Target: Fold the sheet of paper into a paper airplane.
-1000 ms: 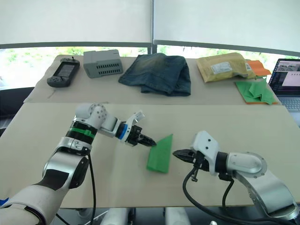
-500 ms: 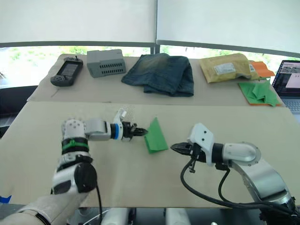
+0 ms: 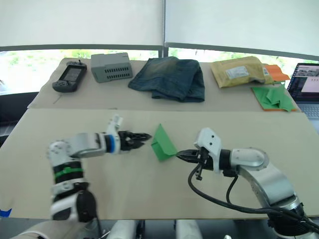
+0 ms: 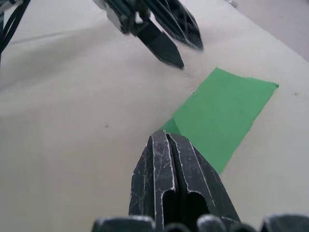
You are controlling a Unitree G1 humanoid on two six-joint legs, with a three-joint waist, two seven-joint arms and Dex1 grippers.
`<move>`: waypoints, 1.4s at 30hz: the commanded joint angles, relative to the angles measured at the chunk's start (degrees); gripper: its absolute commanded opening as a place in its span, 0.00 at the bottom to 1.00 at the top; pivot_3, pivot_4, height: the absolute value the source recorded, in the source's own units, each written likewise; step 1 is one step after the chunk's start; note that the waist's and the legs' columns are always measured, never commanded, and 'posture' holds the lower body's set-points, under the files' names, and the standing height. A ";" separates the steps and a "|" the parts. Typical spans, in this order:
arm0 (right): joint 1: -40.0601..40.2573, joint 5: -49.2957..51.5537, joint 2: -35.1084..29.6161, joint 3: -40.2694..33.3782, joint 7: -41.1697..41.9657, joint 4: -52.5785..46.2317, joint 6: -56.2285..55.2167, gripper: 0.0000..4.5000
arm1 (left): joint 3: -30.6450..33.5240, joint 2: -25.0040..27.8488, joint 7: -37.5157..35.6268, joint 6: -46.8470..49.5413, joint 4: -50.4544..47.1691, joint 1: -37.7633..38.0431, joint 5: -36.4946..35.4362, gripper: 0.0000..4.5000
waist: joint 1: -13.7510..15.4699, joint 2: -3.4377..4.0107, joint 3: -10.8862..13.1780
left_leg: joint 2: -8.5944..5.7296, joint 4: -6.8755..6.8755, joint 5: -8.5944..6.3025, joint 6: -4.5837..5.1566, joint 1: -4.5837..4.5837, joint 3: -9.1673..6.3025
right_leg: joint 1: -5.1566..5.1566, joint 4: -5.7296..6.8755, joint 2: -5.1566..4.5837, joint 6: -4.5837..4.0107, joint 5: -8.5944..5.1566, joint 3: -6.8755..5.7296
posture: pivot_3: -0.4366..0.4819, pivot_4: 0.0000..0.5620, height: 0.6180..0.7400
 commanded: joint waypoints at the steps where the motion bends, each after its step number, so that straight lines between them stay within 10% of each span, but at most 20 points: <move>1: -1.00 -3.79 2.25 2.11 -5.21 -2.20 -1.33 0.20 | -5.79 10.45 -15.17 0.15 -3.71 -0.61 0.06 1.00 | -0.07 0.08 0.01 | 0.00 -0.02 0.03 -0.05 0.05 -0.04 | 0.03 -0.01 0.01 -0.01 -0.01 -0.04 | 0.48 0.27 0.91; 8: -0.71 -10.29 9.44 5.15 -16.84 -2.29 1.97 0.74 | -24.03 30.39 -62.50 -33.49 -26.03 11.82 37.67 1.00 | 0.72 0.12 0.04 | -0.06 -0.17 0.11 -0.12 0.06 0.65 | 0.12 -0.27 -0.17 -0.22 -0.18 -0.08 | 0.48 0.27 0.91; 11: -0.22 -11.01 12.38 6.76 -19.60 -3.58 4.21 0.98 | -25.08 32.95 -76.58 -38.16 -24.88 14.54 40.28 1.00 | 1.06 0.11 0.04 | 0.05 -0.33 0.12 -0.13 -0.05 0.73 | -0.10 -0.26 -0.17 -0.69 -0.43 -0.10 | 0.48 0.27 0.91; 21: -1.11 -16.91 21.31 11.77 -29.61 -1.13 5.99 0.99 | -26.08 31.96 -85.80 -42.69 -24.86 14.98 49.45 1.00 | 0.75 0.11 0.05 | 0.14 -0.08 0.10 0.01 -0.65 0.66 | -0.58 -0.15 -0.06 -0.01 -0.35 -0.18 | 0.48 0.27 0.91; 34: -4.02 -17.13 17.81 12.69 -25.02 -1.17 8.92 0.04 | -29.29 29.34 -87.74 -43.29 -25.57 14.91 58.59 1.00 | 0.70 0.12 0.06 | 0.24 0.05 0.14 0.11 -0.69 0.67 | -0.62 -0.09 0.02 0.14 -0.32 -0.18 | 0.48 0.27 0.91; 42: -11.08 -18.46 -0.10 14.60 -0.26 4.70 -16.79 0.01 | -23.03 27.03 -86.43 -28.10 -23.99 11.48 49.05 1.00 | 0.43 0.12 0.08 | 0.22 0.08 0.19 0.20 -0.67 0.67 | -0.58 -0.13 0.05 0.30 -0.27 -0.17 | 0.48 0.27 0.91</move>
